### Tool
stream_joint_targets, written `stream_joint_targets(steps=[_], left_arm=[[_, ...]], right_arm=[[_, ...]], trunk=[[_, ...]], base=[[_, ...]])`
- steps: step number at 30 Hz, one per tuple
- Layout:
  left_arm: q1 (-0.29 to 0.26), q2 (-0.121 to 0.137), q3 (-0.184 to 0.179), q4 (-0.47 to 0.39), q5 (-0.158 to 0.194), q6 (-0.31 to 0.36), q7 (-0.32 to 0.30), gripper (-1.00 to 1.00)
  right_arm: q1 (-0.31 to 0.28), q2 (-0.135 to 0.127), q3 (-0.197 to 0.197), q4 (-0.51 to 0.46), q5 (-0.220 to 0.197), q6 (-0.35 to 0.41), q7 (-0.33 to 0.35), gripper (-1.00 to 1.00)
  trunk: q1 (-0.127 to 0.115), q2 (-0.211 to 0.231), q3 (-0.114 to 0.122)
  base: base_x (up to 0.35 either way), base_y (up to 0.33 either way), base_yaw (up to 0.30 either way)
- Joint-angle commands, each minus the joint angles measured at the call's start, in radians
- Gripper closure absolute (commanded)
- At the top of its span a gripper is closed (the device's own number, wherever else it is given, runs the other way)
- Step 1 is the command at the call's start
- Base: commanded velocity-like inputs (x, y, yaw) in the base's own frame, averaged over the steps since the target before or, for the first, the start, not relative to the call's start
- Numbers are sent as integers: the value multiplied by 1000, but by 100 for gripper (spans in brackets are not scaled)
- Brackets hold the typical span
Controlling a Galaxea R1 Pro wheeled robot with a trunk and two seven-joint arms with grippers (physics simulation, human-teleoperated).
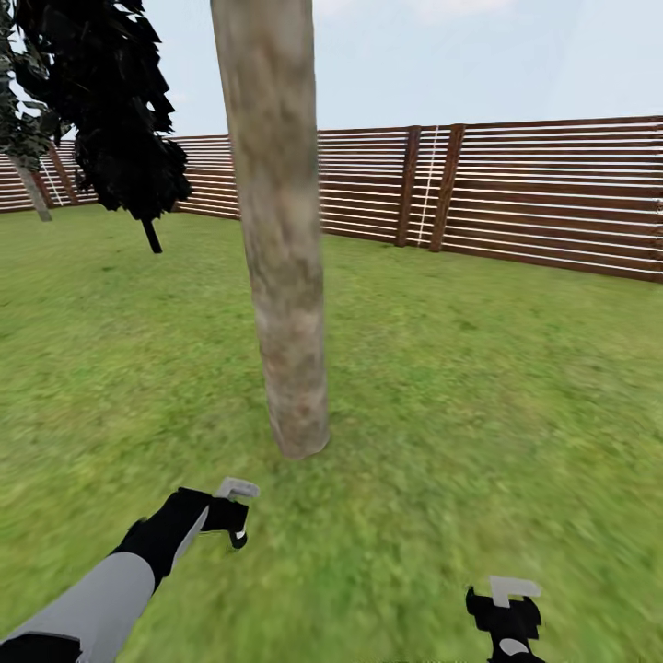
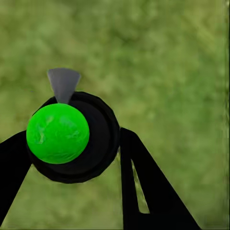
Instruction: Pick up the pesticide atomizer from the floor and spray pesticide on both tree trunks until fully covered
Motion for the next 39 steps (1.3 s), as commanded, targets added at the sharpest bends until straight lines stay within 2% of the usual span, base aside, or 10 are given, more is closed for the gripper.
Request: stream_joint_targets(steps=[1, 5, 12, 21, 25, 27, 30, 32, 36, 39], left_arm=[[0, 1, 0, -21, -9, 4, -6, 100], [-1, -1, 32, -62, -9, 4, -5, 100], [-1, 5, 40, -103, -10, 9, -4, 100], [-49, 9, 45, -235, -13, 196, -4, 100], [-84, 53, 156, -242, -16, 270, 4, 100], [-88, 40, 164, -250, -11, 316, 5, 100], [-113, -48, 166, -263, -23, 344, 11, 100], [-125, -56, 169, -264, -26, 368, 26, 100], [-116, 16, 176, -267, -28, 404, 56, 100], [-112, 20, 171, -257, -28, 400, 59, 100]], right_arm=[[-1, 0, -8, 2, 10, -3, -3, -100], [1, 0, -8, 3, 10, -3, -3, -100], [2, 0, -8, 1, 10, -3, -3, -100], [2, 1, -8, 3, 10, -3, -3, -100], [2, 0, -8, 3, 10, -3, -3, -100], [2, 0, -8, 3, 10, -3, -3, -100], [2, 0, -8, 3, 10, -3, -2, -100], [3, -1, -8, 3, 10, -3, -2, -100], [4, -2, -8, 3, 10, -3, -2, -100], [4, -2, -8, 3, 10, -3, -2, -100]], trunk=[[0, 0, -1], [0, 0, -1], [0, 0, -1], [0, 0, -1], [0, 0, -1], [0, 0, -1], [0, 0, -1], [0, 0, -1], [0, 0, -1], [0, 0, -1]], base=[[-22, -272, -262], [-159, -235, -287], [143, -60, -299], [65, -1, -65], [0, 0, 0], [0, 0, 0], [0, 0, 0], [0, 0, 0], [46, 0, 0], [279, 0, 0]])
